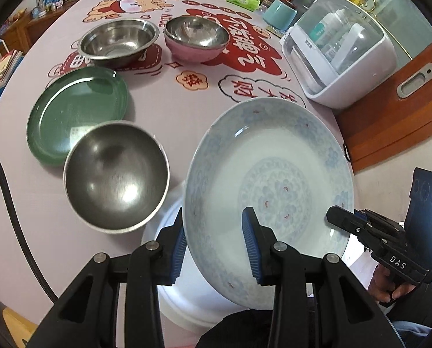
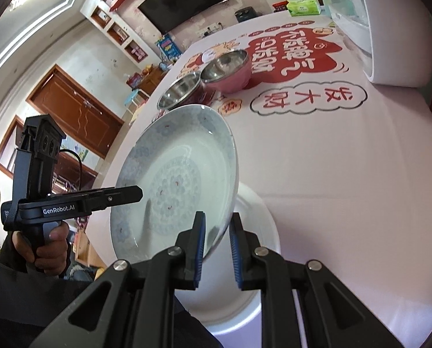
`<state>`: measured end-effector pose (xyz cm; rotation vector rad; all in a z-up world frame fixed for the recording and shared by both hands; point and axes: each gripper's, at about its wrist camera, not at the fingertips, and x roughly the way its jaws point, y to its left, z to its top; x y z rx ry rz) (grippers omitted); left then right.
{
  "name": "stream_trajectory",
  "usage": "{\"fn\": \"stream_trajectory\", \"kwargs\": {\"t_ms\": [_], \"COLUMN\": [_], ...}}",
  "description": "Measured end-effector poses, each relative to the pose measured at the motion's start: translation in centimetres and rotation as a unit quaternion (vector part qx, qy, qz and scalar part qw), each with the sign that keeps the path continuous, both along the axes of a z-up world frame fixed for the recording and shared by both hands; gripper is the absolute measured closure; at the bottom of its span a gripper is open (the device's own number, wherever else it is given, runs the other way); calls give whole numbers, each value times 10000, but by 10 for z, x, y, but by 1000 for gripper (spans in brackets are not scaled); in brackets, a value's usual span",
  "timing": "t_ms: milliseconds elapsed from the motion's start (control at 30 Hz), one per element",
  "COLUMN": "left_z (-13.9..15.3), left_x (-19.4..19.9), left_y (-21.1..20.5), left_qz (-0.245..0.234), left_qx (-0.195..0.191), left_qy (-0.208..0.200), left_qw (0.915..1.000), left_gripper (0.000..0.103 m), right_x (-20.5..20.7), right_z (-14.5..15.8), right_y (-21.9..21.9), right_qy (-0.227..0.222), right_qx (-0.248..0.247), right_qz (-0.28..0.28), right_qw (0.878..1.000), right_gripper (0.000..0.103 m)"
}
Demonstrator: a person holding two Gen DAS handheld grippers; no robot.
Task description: Organize plates and bowls
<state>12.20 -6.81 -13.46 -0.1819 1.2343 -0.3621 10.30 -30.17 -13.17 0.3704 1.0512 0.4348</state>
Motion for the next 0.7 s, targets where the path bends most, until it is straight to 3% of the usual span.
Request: {"fn": "stream_trajectory", "kwargs": {"t_ms": [700], "left_z": [-45], "left_x": [-38], "left_y": [0], "left_qz": [115], "left_qx": [328], "left_qy": [620], "left_qw": [9975], "left_gripper": [69], "right_x": [-25], "right_z": [-44], "right_y": [20], "right_qy": [816], "right_qx": [-502], "right_qz": [572], "right_qw": [9938], "right_gripper": [87]}}
